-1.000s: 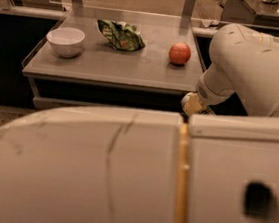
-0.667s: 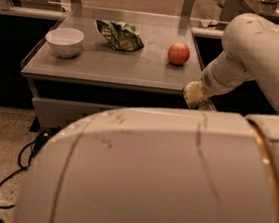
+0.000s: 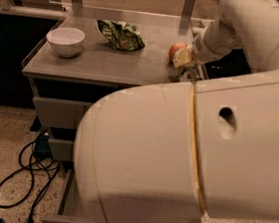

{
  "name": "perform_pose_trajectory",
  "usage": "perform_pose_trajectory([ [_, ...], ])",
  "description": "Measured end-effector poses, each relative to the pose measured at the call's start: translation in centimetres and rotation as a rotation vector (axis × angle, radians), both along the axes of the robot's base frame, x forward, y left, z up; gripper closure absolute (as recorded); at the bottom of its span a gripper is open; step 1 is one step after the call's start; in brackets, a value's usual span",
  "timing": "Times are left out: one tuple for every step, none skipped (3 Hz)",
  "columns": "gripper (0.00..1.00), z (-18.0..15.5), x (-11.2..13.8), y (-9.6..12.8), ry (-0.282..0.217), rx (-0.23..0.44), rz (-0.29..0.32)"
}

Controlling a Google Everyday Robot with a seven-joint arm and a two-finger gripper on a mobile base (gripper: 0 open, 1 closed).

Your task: Pick 7up can from bottom drawer and place on counter

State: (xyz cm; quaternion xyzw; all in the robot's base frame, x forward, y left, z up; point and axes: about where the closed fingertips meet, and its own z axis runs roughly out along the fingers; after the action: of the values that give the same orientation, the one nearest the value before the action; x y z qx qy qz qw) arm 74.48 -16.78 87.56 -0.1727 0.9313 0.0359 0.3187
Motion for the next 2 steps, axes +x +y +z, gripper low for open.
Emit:
perform_pose_trajectory([
  [1.0,3.27,0.68,-3.48,-0.067,0.024,-0.045],
  [1.0,2.85,0.72,-3.59,-0.053,0.028,-0.049],
])
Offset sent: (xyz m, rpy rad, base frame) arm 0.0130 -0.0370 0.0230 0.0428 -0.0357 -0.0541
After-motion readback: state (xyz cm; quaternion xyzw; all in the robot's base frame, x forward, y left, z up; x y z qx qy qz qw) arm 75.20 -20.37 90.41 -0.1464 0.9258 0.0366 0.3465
